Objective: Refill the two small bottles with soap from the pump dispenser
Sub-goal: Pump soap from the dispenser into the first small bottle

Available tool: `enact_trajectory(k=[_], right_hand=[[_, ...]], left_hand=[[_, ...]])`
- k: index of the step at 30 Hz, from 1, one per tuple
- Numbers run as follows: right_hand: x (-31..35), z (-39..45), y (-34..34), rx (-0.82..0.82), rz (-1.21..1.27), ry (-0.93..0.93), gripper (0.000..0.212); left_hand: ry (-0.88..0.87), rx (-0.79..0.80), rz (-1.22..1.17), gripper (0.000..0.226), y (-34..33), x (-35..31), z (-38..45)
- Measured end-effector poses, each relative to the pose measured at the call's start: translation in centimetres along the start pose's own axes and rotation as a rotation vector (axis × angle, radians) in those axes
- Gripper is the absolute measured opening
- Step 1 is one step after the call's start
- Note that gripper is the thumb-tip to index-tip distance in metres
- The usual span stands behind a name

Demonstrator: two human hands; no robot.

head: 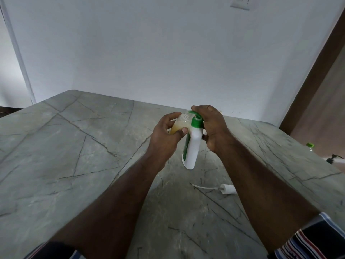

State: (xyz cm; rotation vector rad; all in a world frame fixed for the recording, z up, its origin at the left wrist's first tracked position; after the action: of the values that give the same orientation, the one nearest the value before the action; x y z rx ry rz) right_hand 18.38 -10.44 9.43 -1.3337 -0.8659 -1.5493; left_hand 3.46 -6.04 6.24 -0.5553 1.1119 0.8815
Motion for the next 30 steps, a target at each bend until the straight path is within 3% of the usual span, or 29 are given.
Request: enact_trajectory(k=[30], right_hand=[[0.4, -0.2, -0.6, 0.003, 0.012, 0.013, 0.004]], left_hand=[[-0.004, -0.012, -0.004, 0.042, 0.3, -0.1, 0.0]])
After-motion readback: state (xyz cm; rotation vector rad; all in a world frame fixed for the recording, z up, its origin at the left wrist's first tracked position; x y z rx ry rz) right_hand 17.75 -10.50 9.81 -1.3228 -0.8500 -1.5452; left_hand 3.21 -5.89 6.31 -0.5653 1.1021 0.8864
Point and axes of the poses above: each hand's wrist, its own z-axis towards the middle knuckle, its own y-axis out of the back of the hand, x = y × z, the point moved 10 cm from there along z, towards the middle knuckle, and after that the axes turned 13 degrees about x, right-handed, at the moved point
